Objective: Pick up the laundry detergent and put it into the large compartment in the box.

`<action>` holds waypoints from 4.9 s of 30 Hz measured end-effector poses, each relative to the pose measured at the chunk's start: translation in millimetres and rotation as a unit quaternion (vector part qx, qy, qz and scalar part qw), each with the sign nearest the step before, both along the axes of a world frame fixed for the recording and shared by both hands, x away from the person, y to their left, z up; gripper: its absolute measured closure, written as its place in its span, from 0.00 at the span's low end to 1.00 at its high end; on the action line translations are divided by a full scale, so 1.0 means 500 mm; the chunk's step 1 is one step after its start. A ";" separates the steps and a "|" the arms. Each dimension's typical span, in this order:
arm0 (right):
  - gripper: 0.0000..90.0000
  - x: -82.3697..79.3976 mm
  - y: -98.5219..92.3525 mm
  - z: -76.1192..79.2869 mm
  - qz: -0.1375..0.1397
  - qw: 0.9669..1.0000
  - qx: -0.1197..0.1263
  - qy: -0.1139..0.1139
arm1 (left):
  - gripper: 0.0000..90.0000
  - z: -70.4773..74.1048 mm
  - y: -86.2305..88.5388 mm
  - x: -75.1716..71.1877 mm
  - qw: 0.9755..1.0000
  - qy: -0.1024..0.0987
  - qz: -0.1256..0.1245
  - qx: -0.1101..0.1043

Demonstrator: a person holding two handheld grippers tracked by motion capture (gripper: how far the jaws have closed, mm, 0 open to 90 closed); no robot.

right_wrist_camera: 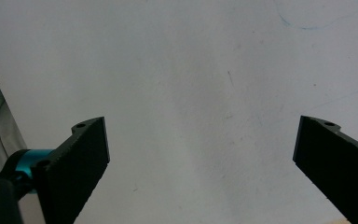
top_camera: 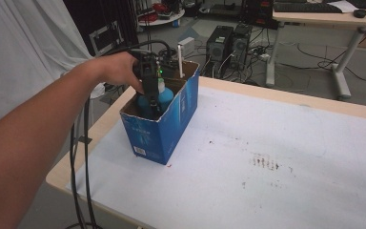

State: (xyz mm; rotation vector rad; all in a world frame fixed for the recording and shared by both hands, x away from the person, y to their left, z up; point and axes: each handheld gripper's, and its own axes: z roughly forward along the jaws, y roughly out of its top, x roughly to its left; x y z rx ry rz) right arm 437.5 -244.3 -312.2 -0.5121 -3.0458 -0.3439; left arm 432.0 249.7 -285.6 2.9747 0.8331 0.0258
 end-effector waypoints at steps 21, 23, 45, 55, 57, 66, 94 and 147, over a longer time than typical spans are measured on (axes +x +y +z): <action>0.03 -0.001 -0.002 -0.009 0.001 1.000 -0.003 0.002 | 0.35 0.004 0.006 0.012 0.999 -0.003 0.034 -0.019; 0.03 -0.001 -0.001 -0.009 -0.002 1.000 -0.003 0.000 | 0.35 0.013 0.006 0.011 0.999 -0.005 0.035 -0.019; 0.03 -0.011 -0.008 0.003 -0.001 1.000 0.004 -0.010 | 0.26 0.165 0.008 -0.025 0.995 -0.062 0.061 -0.058; 0.03 -0.017 -0.011 0.010 -0.004 1.000 0.012 -0.016 | 0.26 0.226 -0.021 -0.035 0.989 -0.093 0.074 -0.092; 0.03 -0.018 -0.011 0.011 -0.004 1.000 0.013 -0.016 | 0.26 0.227 -0.027 -0.036 0.987 -0.103 0.076 -0.094; 0.03 -0.022 -0.016 0.017 -0.005 1.000 0.016 -0.024 | 0.02 0.218 -0.093 -0.040 0.992 -0.094 0.032 -0.076; 0.03 -0.027 -0.012 0.022 -0.004 0.999 0.022 -0.028 | 0.02 0.209 -0.288 -0.013 0.994 -0.083 0.005 -0.072; 0.03 -0.025 -0.009 0.012 -0.004 0.999 0.023 -0.025 | 0.02 0.034 -0.466 0.038 0.993 -0.029 -0.078 -0.081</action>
